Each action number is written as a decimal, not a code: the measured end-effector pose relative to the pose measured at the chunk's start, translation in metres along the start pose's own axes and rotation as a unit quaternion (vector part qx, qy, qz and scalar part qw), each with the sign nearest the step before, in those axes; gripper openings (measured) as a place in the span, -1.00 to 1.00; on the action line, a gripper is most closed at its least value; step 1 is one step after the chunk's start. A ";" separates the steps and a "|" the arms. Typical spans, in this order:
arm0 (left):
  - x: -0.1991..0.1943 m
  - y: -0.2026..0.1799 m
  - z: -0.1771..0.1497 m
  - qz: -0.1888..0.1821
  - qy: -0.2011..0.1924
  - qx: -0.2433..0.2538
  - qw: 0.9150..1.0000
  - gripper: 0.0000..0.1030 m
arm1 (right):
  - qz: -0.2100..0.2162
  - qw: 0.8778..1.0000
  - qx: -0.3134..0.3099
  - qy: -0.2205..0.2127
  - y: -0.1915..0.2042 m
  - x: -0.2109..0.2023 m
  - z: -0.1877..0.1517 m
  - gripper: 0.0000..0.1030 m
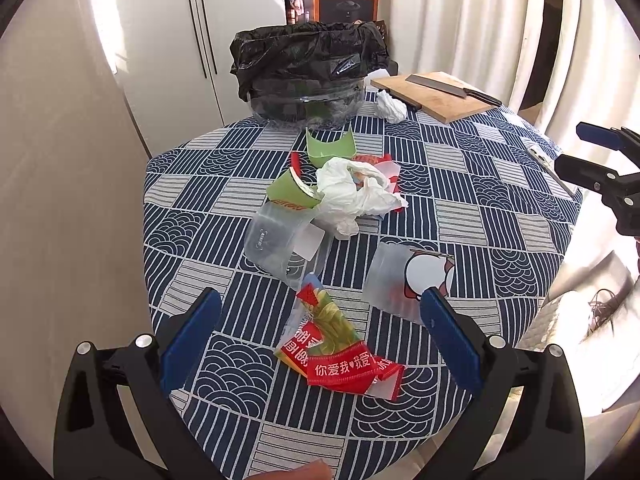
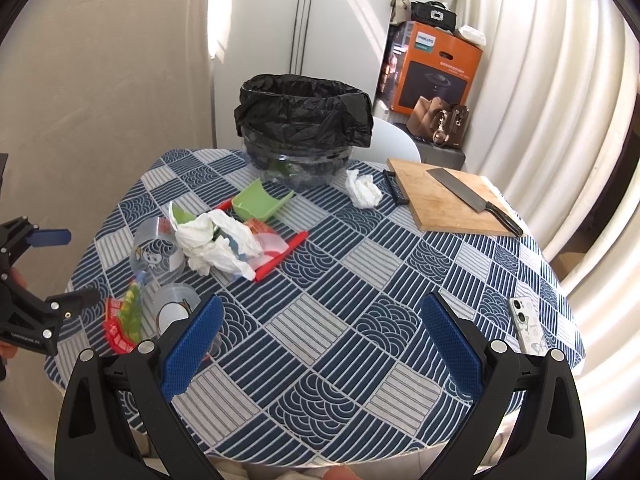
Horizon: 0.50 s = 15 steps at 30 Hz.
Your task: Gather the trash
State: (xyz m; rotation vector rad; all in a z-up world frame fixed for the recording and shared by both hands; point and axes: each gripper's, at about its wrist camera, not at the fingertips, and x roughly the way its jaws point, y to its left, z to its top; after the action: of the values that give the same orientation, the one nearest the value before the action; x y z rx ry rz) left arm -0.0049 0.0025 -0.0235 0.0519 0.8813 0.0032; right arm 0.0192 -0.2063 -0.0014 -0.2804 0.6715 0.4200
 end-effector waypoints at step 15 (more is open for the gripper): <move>0.002 0.012 -0.004 -0.002 0.009 -0.020 1.000 0.89 | 0.018 1.000 -0.018 0.008 0.012 0.006 -0.002 0.85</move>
State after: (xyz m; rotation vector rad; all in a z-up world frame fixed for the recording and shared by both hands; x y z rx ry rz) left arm -0.0064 0.0153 -0.0274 0.0133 0.8999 0.0178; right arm 0.0168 -0.1949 -0.0078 -0.3064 0.6853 0.4656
